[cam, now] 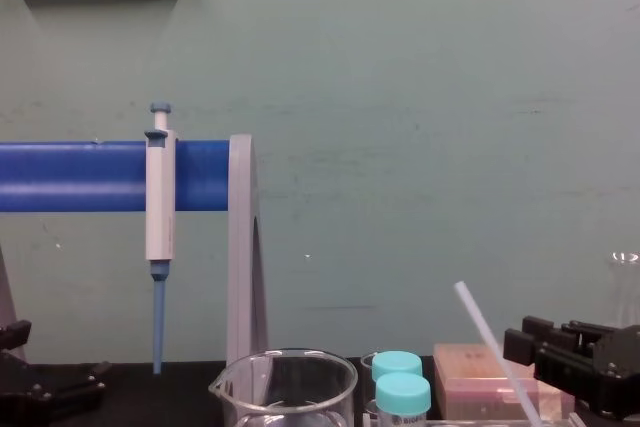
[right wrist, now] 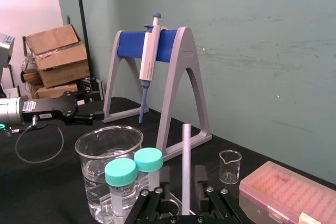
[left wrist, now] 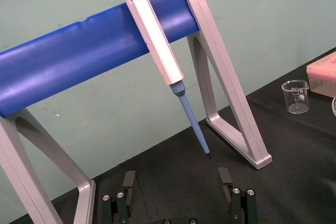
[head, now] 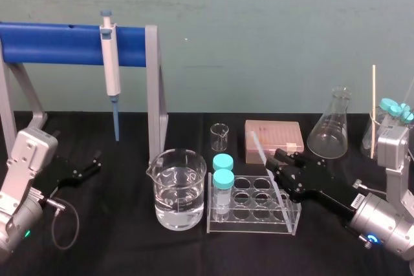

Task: Pick up the stirring rod with one hand, then place it down.

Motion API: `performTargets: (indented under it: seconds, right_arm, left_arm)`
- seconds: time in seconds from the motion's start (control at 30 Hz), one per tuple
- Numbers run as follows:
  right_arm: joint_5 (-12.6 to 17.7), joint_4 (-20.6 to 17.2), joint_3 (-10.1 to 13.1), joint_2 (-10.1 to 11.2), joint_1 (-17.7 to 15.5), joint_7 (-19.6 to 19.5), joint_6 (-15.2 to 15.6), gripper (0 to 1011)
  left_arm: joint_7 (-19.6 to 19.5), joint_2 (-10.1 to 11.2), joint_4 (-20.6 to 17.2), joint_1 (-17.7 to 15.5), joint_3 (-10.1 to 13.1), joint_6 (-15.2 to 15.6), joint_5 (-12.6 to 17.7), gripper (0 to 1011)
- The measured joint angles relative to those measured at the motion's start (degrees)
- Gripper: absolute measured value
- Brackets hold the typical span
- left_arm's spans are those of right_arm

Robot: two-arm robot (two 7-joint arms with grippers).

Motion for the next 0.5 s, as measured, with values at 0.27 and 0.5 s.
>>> performTargets:
  seconds: [0.27,0.5]
  right_arm:
    - [0.02,0.00,0.00,0.00,0.00,0.03,0.00,533]
    - [0.05,0.00,0.00,0.00,0.00,0.07,-0.02,768]
  left_arm:
    - [0.00,0.00,0.00,0.00,0.00,0.00,-0.01,1000]
    - [0.00,0.00,0.00,0.00,0.00,0.00,0.00,1000]
